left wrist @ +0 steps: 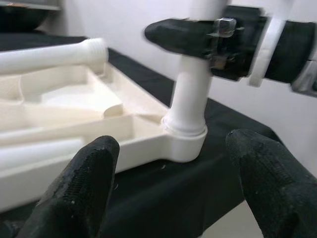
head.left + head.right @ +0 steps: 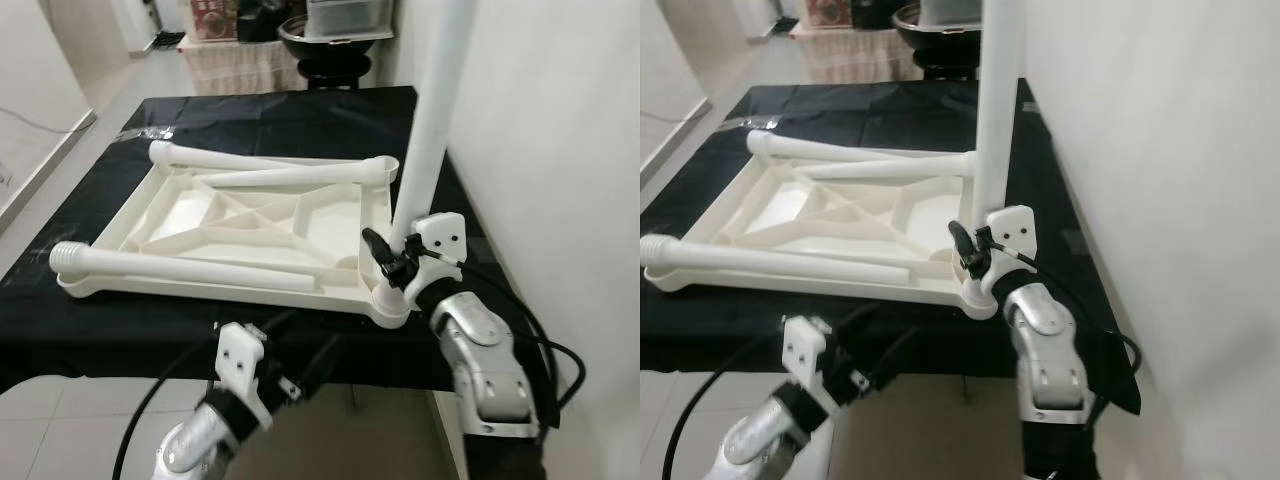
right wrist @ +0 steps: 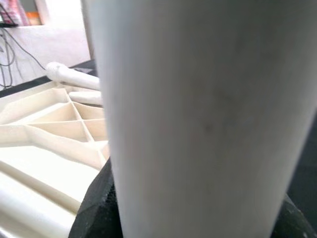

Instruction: Building children table

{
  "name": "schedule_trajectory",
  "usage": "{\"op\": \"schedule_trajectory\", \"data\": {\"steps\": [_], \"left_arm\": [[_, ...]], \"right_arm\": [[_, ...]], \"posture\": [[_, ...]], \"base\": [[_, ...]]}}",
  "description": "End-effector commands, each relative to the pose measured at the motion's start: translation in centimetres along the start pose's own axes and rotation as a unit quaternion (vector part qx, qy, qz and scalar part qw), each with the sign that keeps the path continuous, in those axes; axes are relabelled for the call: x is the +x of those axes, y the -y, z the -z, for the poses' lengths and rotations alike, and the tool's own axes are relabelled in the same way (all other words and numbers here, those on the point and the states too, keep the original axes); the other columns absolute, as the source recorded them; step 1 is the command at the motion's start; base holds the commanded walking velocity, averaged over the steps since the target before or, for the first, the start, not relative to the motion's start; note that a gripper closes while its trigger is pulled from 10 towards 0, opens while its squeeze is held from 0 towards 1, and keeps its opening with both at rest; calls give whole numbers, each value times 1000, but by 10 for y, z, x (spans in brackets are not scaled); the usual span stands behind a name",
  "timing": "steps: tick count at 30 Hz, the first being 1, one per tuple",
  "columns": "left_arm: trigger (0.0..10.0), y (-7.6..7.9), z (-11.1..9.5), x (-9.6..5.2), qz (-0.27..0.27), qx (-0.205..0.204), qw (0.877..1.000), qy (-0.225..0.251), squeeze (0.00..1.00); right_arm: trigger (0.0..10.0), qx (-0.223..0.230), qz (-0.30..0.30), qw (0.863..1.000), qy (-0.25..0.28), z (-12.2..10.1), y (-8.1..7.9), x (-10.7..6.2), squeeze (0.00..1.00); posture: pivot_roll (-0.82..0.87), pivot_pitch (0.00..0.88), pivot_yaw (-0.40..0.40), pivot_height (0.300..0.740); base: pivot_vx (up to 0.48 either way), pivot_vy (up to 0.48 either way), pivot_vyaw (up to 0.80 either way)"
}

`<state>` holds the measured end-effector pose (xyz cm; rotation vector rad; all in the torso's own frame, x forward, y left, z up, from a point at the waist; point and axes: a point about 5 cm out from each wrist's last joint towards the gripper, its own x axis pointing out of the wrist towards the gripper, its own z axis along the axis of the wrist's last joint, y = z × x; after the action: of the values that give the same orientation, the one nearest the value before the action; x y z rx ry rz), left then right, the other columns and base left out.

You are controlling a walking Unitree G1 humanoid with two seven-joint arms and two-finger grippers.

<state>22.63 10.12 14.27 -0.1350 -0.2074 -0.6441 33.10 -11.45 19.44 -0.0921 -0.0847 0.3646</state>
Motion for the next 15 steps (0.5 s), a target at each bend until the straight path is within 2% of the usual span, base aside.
{"op": "schedule_trajectory", "data": {"steps": [1, 4, 5, 6, 7, 8, 11, 13, 15], "left_arm": [[10000, 0, 8, -2, 2, -6, 1000, -17, 0], [10000, 0, 9, -1, 0, -5, 1000, -16, 0], [10000, 0, 9, -1, -1, -4, 1000, -16, 0], [10000, 0, 9, -1, -1, -4, 1000, -16, 0], [10000, 0, 9, -1, -3, -4, 1000, -15, 0], [10000, 0, 10, -1, -3, -4, 1000, -16, 0], [10000, 1, 10, 0, -3, -4, 1000, -15, 0], [10000, 3, 11, 1, -1, -7, 1000, -14, 0], [10000, 3, 11, 1, -1, -7, 1000, -14, 0]], "right_arm": [[0, 17, -3, 995, -94, 42, -2, 14, 0], [0, 15, -4, 996, -91, 37, -3, 21, 0], [10000, 17, -16, 996, -90, 32, -6, 27, 0], [10000, 17, -16, 996, -90, 32, -6, 27, 0], [10000, 21, -27, 996, -85, 25, -7, 29, 353], [10000, 26, -48, 996, -77, 19, -7, 29, 1000], [10000, 34, -72, 995, -65, 11, -3, 29, 1000], [10000, 41, -139, 989, -33, -3, 13, 31, 1000], [10000, 41, -139, 989, -33, -3, 13, 31, 1000]], "posture": [[63, 143, 36, 740], [67, 138, 33, 740], [73, 136, 29, 740], [73, 136, 29, 740], [82, 128, 20, 740], [81, 128, 20, 740], [76, 126, 17, 740], [72, 126, 12, 740], [72, 126, 12, 740]], "base": [[0, 0, 0], [0, 0, 0], [0, 0, 0], [0, 0, 0], [0, 0, 0], [0, 0, 0], [0, 0, 0], [0, 0, 0], [0, 0, 0]]}}
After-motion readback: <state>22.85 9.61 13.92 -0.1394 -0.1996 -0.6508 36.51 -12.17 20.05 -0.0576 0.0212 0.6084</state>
